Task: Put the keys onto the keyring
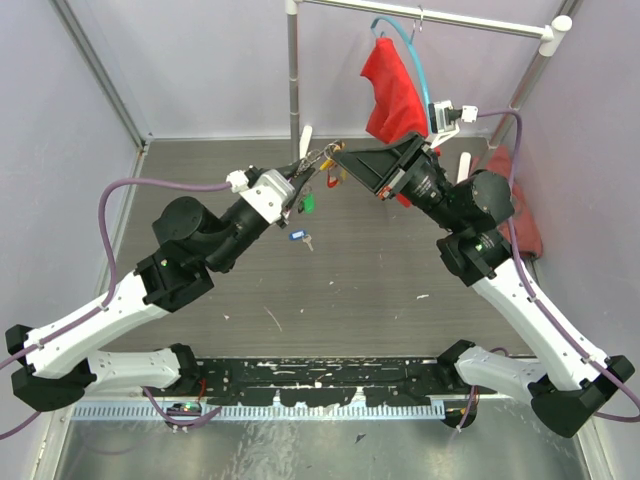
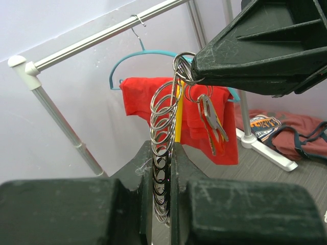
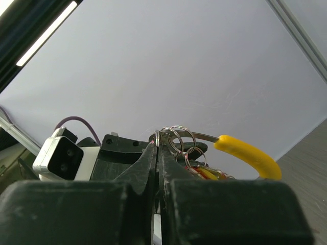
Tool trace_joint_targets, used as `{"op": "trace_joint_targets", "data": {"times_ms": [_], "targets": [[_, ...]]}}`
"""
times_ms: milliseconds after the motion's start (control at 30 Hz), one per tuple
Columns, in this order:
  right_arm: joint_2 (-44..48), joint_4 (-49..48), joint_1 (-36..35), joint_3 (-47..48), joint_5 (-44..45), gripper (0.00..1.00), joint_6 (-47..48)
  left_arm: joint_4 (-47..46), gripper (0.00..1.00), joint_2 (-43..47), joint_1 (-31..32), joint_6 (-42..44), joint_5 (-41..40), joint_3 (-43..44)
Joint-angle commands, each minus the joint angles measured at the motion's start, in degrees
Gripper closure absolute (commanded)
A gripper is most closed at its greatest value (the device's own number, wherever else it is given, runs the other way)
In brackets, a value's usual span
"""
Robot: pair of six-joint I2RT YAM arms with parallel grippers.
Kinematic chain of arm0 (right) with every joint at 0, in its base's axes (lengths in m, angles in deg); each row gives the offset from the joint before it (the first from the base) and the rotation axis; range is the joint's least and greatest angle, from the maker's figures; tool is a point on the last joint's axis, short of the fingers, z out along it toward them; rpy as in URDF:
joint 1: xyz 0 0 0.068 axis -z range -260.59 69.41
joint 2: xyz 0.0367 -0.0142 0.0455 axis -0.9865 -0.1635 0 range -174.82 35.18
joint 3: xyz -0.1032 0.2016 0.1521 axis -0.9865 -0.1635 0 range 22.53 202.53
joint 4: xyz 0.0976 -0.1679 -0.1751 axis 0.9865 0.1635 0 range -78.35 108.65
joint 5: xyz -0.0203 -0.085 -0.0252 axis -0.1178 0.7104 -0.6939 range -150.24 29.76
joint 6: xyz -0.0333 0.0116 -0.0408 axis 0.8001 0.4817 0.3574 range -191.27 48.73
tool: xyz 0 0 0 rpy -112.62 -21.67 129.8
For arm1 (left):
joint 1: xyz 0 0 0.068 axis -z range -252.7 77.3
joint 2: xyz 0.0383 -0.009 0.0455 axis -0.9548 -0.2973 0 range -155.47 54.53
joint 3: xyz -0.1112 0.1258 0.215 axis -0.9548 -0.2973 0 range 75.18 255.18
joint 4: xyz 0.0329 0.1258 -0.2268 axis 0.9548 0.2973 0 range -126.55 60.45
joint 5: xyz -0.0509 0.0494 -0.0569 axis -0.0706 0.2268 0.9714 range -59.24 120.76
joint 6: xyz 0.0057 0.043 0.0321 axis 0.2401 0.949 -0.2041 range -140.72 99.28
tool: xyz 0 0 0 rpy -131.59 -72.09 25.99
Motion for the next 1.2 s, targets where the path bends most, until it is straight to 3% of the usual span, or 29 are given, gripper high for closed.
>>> {"op": "trace_joint_targets", "data": {"times_ms": [0, 433, 633, 967, 1167], "targets": [[1.1, 2.0, -0.2, 2.9, 0.3, 0.96, 5.3, -1.5, 1.0, 0.2, 0.2, -0.5, -1.4, 1.2], [1.2, 17.5, -0.3, 9.9, 3.8, 0.99, 20.8, 3.1, 0.87, 1.4, 0.2, -3.7, -1.9, 0.3], [0.9, 21.0, -0.2, 12.1, 4.7, 0.99, 29.7, 6.4, 0.67, 1.8, 0.2, -4.7, 2.1, 1.1], [4.3, 27.4, -0.3, 12.4, 2.2, 0.99, 52.0, 16.3, 0.26, 2.8, 0.2, -11.8, 16.1, 4.6], [7.5, 29.6, -0.3, 10.2, -4.4, 0.99, 62.7, 15.4, 0.29, 4.3, 0.2, -14.1, 17.2, 3.7]]}}
